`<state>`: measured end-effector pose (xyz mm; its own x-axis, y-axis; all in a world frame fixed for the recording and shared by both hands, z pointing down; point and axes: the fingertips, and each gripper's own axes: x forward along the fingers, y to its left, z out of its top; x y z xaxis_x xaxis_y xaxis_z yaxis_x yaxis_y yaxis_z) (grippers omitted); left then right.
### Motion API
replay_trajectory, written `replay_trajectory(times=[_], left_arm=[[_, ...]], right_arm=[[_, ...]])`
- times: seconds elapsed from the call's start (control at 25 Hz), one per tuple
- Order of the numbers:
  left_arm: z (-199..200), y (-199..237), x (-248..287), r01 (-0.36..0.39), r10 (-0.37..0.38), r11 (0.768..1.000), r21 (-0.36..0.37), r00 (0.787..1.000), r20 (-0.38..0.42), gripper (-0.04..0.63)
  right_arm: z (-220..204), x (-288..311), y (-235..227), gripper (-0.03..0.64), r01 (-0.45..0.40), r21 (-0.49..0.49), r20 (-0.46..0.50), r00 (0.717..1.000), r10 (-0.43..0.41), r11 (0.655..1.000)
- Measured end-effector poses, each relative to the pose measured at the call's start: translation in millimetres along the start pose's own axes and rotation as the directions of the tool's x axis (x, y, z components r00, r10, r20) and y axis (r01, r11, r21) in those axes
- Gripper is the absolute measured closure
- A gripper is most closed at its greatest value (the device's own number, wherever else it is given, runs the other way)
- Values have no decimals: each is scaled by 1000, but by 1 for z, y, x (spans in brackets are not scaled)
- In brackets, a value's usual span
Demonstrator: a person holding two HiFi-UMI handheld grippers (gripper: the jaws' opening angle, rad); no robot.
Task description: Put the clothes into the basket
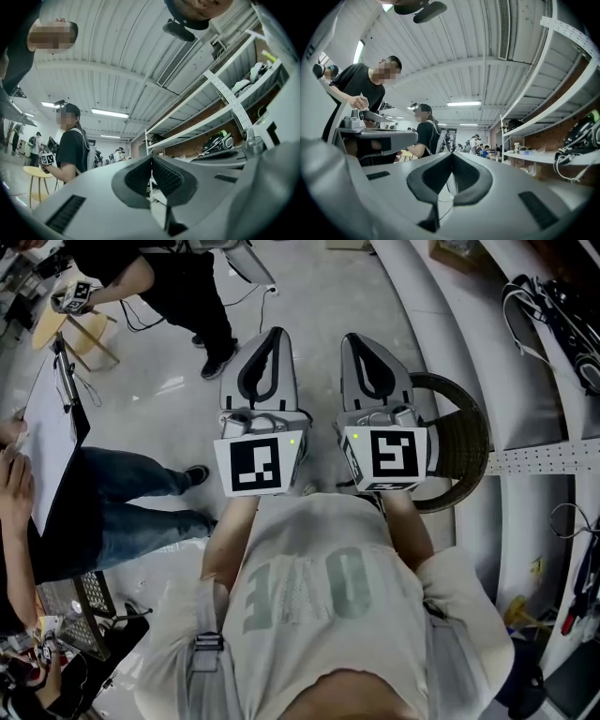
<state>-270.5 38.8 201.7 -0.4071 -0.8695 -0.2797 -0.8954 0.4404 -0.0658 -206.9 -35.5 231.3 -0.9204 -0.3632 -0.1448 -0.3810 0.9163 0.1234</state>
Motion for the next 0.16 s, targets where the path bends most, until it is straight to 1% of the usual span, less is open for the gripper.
replay_trajectory(times=[0.16], left_arm=[[2,-1,-3,-2,2,1000,-1,1000,4,577]], right_arm=[[2,-3,2,595,-4,-13,5,1000,4,1000]])
